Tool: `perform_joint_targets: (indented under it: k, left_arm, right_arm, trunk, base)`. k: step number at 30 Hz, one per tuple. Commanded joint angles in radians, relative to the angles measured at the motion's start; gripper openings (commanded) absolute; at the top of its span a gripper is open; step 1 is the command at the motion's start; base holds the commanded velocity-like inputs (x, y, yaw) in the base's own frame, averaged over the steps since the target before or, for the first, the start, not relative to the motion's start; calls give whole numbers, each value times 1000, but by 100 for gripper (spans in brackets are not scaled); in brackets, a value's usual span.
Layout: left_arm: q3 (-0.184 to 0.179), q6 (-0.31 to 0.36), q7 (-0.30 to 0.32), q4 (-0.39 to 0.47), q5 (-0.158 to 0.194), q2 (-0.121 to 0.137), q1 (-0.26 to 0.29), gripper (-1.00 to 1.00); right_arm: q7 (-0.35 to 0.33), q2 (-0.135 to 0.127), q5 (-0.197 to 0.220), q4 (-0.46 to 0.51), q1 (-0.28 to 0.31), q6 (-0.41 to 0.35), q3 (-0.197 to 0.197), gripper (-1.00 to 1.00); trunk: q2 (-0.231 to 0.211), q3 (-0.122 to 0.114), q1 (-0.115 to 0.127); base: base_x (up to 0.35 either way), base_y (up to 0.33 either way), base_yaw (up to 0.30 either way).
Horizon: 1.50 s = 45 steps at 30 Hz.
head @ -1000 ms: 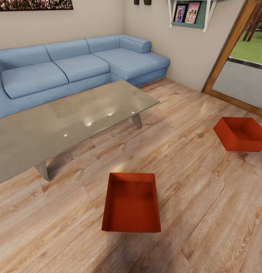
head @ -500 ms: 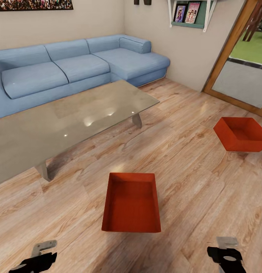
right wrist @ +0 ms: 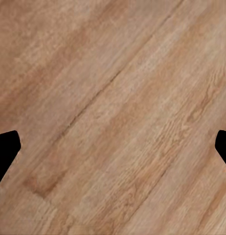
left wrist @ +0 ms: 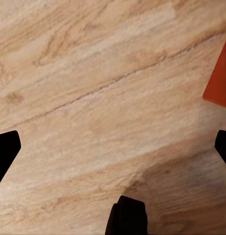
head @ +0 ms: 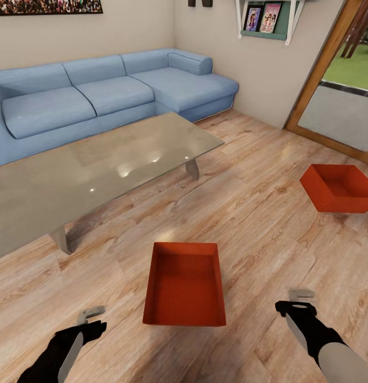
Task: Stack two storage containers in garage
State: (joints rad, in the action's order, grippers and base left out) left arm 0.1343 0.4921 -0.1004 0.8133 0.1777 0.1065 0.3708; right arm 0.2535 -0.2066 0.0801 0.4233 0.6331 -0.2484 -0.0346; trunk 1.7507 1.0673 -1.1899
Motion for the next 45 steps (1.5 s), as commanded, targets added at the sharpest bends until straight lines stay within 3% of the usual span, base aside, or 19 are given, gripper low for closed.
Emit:
perform_joint_targets:
  k: [1, 6, 8, 11, 17, 23, 29, 33, 36, 41, 45]
  left_arm:
    - [-1, 5, -7, -20, 10, -12, 22, 100]
    - [-1, -4, -8, -120, -24, -61, 125, 100]
    - [-1, -9, -10, -195, -70, -104, 206, 100]
    - [-1, -22, -13, -260, -98, -148, 277, 100]
    - [-1, -46, -21, -303, -112, -206, 319, 100]
    - [-1, -50, -27, -315, -132, -223, 323, 100]
    - [1, -71, -29, -324, -139, -225, 324, 100]
    - [-2, -114, -30, -384, -143, -239, 323, 100]
    - [-15, -193, -67, -439, -146, -263, 323, 100]
    - [-78, -226, -143, -457, -154, -269, 323, 100]
    - [-96, -230, -152, -458, -154, -271, 323, 100]
  right_arm:
    - [5, 14, 9, -17, 23, 10, -4, 100]
    - [5, 79, 8, -53, 71, 59, -5, 100]
    - [4, 131, 9, -75, 78, 109, -5, 100]
    - [3, 178, 8, -104, 80, 146, -6, 100]
    - [-9, 234, 6, -120, 81, 162, -12, 100]
    - [-52, 259, 5, -120, 81, 165, -27, 100]
    - [-115, 263, 8, -123, 80, 166, -49, 100]
    - [-140, 266, 8, -124, 80, 165, -52, 100]
    - [-147, 279, 7, -123, 80, 164, -53, 100]
    - [-151, 284, 7, -124, 80, 164, -53, 100]
    - [-151, 285, 8, -124, 80, 164, -53, 100]
  trunk:
    - [0, 1, 0]
    - [0, 1, 0]
    - [0, 1, 0]
    - [0, 1, 0]
    - [0, 1, 0]
    - [0, 1, 0]
    - [0, 1, 0]
    - [0, 1, 0]
    - [0, 1, 0]
    - [0, 1, 0]
    - [0, 1, 0]
  base:
    - [0, 0, 0]
    - [0, 0, 0]
    - [0, 0, 0]
    - [0, 0, 0]
    - [0, 0, 0]
    - [0, 0, 0]
    - [0, 0, 0]
    - [0, 0, 0]
    - [0, 0, 0]
    - [0, 0, 0]
    - [0, 0, 0]
